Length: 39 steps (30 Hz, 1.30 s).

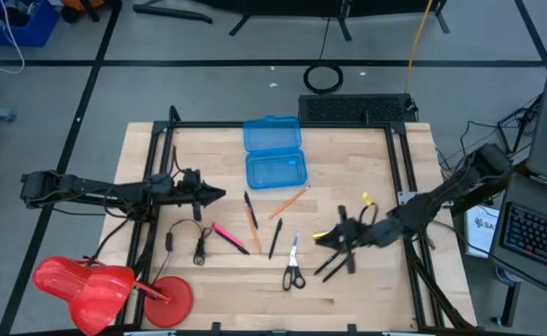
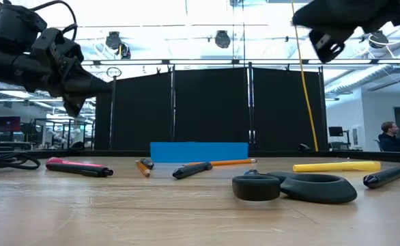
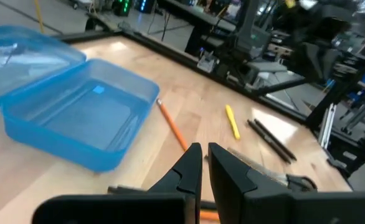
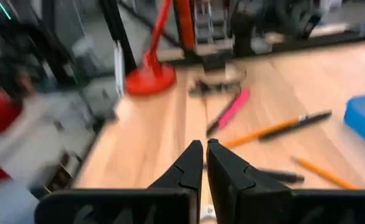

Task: Pick & place school supplies into a supply box
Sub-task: Put the yellow pen into the blue supply box

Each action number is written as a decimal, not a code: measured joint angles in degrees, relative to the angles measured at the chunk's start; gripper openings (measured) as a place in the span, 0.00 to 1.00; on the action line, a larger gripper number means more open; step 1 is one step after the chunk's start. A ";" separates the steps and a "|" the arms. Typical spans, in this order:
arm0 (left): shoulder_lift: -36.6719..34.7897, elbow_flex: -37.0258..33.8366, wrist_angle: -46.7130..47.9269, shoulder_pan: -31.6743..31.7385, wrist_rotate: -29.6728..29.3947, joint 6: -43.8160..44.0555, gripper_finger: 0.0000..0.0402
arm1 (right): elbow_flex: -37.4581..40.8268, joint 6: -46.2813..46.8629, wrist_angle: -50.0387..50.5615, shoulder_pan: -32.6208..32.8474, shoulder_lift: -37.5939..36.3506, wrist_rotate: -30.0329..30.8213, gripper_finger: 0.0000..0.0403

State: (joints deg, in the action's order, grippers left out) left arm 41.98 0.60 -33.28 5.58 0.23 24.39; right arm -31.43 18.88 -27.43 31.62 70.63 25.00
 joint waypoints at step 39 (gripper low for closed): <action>-0.01 0.00 1.88 -1.99 -0.83 -6.13 0.08 | -17.28 2.78 58.72 -16.60 12.56 -21.97 0.32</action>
State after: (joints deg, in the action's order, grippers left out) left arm 41.98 0.60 -31.40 3.60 -0.60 18.26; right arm -48.71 21.66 31.30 15.02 83.18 3.03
